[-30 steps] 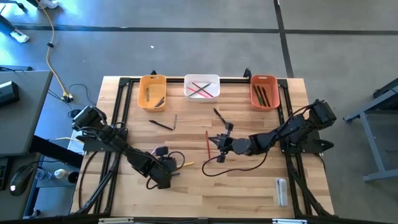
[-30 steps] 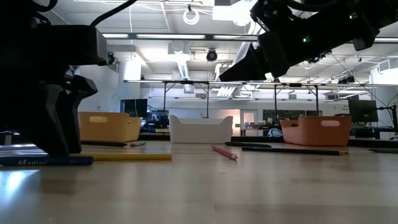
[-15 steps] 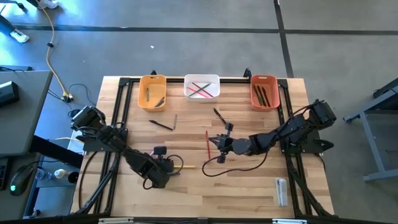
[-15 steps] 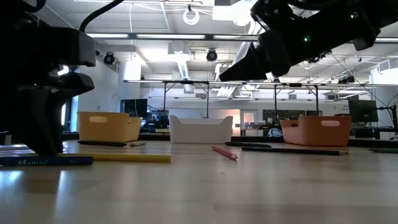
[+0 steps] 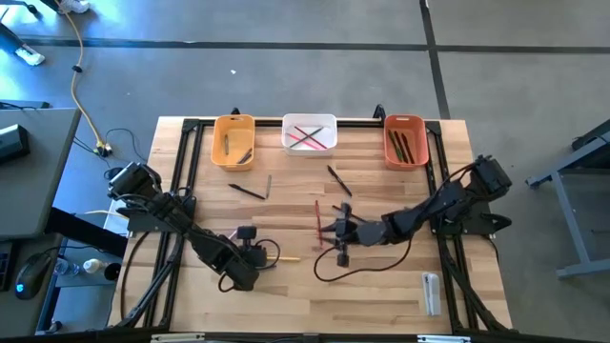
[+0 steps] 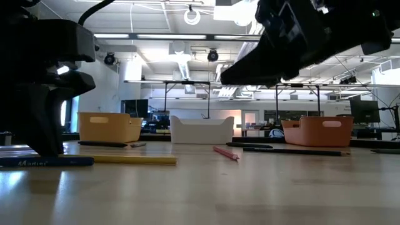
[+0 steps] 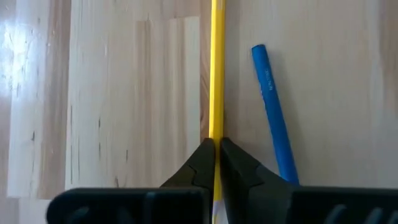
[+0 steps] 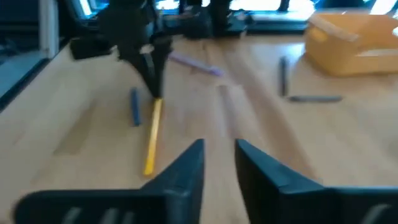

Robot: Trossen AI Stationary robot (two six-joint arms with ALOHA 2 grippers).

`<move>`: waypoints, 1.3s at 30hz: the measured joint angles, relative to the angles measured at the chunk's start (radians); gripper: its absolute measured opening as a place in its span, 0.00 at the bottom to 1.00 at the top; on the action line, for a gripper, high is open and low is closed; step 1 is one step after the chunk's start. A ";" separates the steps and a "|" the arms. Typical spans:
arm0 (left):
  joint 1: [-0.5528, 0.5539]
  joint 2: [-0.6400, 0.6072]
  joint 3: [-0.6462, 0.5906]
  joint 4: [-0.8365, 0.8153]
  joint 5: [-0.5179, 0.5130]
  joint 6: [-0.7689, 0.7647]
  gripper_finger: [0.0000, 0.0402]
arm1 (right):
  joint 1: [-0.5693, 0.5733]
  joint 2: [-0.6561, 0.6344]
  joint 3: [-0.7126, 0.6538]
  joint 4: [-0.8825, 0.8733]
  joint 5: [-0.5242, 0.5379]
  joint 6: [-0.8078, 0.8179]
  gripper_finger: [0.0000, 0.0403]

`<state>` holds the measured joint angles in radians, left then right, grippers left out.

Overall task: Sort crayons/erasers/pens/pencils in bins
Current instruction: Put the yellow color pencil into the white bin

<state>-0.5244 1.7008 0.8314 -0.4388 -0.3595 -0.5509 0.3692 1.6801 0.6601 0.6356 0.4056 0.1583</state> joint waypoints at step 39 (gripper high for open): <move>0.040 -0.013 0.001 0.158 -0.057 0.142 0.00 | 0.056 0.329 0.328 -0.302 -0.073 0.104 0.45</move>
<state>-0.4847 1.6877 0.8324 -0.2809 -0.4161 -0.4084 0.4252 2.0087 0.9878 0.3336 0.3328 0.2624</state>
